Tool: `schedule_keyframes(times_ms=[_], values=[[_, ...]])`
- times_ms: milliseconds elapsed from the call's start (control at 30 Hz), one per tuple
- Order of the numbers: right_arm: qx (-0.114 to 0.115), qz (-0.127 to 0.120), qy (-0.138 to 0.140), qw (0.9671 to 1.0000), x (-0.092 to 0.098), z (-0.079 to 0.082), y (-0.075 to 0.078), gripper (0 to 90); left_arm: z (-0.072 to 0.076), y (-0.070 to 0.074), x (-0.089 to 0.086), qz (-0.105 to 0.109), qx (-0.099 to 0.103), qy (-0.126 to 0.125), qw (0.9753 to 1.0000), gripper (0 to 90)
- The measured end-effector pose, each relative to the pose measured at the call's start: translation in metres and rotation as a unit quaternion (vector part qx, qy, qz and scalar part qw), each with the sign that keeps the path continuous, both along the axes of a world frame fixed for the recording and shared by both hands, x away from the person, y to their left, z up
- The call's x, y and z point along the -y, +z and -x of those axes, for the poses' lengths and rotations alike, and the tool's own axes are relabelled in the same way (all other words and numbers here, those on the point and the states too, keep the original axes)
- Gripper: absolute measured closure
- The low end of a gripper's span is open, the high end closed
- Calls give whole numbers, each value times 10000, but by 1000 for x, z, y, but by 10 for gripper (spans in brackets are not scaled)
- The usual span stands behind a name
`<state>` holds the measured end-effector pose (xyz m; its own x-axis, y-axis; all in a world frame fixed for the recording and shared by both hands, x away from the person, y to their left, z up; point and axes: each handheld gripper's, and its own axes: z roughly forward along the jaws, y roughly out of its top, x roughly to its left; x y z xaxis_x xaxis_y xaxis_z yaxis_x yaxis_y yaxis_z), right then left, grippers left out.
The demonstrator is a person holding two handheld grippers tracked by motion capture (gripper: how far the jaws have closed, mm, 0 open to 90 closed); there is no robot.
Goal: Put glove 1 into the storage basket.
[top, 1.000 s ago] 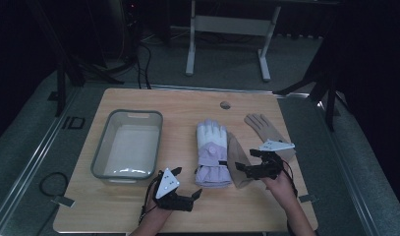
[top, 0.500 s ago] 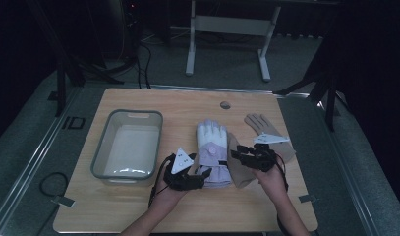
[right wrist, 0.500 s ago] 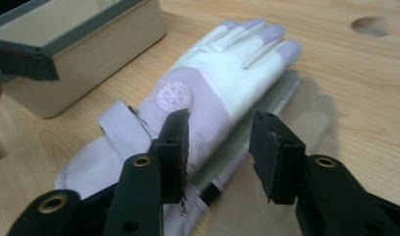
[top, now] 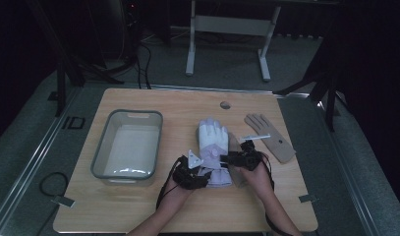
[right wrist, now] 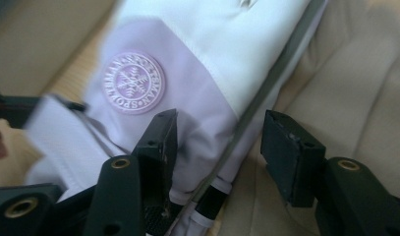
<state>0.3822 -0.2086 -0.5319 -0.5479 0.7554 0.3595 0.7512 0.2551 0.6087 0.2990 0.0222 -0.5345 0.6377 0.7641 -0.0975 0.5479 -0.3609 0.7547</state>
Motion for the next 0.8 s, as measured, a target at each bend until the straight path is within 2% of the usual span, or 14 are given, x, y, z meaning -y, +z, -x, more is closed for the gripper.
schedule_keyframes(times_ms=[67, 133, 233, 267, 300, 333, 500, 533, 700, 733, 800], values=[[-63, 11, 6, 10000, -1, -2, -2, 476, -1, -1, -1, 32, -54, -2, 10000, 399], [-308, -23, 120, 9995, -1, -7, -6, 546, -3, -1, -4, 59, -135, -8, 9999, 390], [-309, 114, 292, 9990, -5, -8, -5, 669, 0, 3, -8, 34, -253, 43, 9997, 333], [-309, 114, 292, 9990, -5, -8, -5, 669, 0, 3, -8, 34, -253, 43, 9997, 310], [-223, 254, 307, 9990, -8, -6, -3, 739, 3, 4, -11, 108, -399, 95, 9991, 286], [-223, 254, 307, 9990, -8, -6, -3, 739, 3, 4, -11, 108, -399, 95, 9991, 273], [-48, 498, 297, 9983, -17, 0, -1, 780, 7, 5, -18, 277, -713, 122, 9970, 264], [13, 536, 299, 9981, -18, 2, -1, 781, 6, 3, -19, 291, -841, 122, 9960, 264], [51, 560, 310, 9979, -19, 3, -1, 782, 3, -4, -19, 313, -1031, 125, 9941, 262], [106, 618, 287, 9976, -21, 4, -1, 784, 0, -9, -18, 371, -1163, 111, 9925, 262], [154, 653, 275, 9974, -21, 6, -1, 785, -2, -11, -17, 374, -1213, 70, 9919, 267]])
